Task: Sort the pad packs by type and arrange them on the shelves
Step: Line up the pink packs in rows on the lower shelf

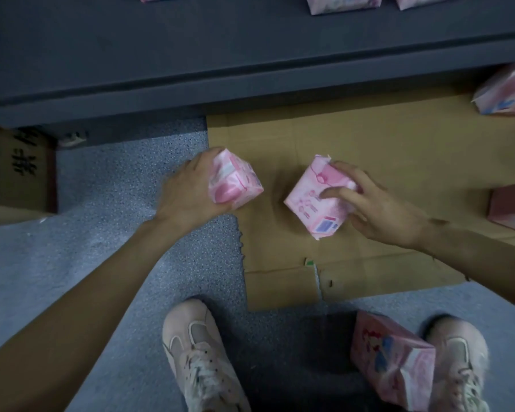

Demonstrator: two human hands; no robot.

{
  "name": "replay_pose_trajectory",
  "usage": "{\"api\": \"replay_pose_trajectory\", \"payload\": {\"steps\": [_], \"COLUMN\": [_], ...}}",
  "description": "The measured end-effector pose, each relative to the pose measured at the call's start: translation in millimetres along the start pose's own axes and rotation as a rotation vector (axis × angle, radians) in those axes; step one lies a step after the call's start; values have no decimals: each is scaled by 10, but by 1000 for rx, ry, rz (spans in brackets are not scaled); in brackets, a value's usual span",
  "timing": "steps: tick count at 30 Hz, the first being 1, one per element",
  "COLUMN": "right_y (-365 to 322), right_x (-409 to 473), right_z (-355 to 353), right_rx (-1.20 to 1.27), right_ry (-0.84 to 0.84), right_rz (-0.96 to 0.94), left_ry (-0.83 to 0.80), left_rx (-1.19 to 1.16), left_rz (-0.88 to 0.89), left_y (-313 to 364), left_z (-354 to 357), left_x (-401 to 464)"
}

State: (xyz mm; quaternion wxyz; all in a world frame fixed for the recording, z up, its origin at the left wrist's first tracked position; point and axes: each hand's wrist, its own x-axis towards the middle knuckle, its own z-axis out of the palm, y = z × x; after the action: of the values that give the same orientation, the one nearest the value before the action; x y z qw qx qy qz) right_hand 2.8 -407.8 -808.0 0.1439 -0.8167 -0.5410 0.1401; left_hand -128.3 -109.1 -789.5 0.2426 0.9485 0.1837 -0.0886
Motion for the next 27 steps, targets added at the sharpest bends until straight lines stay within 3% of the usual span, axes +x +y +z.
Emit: {"api": "replay_pose_trajectory", "payload": {"steps": [7, 11, 14, 23, 27], "right_y": [41, 18, 82, 29, -36], "right_x": [-115, 47, 208, 432, 385], "right_z": [-30, 5, 20, -86, -133], "right_rx": [67, 406, 385, 359, 73], "right_ry": [-86, -40, -165, -492, -328], "right_rz": [86, 517, 696, 665, 416], "left_ry": [-52, -87, -95, -136, -112], "left_rx": [1, 8, 20, 96, 100], "left_rz": [40, 41, 40, 39, 21], "left_y": [69, 153, 169, 164, 176], "left_z": [143, 125, 124, 117, 81], "left_x": [-58, -63, -50, 26, -7]}}
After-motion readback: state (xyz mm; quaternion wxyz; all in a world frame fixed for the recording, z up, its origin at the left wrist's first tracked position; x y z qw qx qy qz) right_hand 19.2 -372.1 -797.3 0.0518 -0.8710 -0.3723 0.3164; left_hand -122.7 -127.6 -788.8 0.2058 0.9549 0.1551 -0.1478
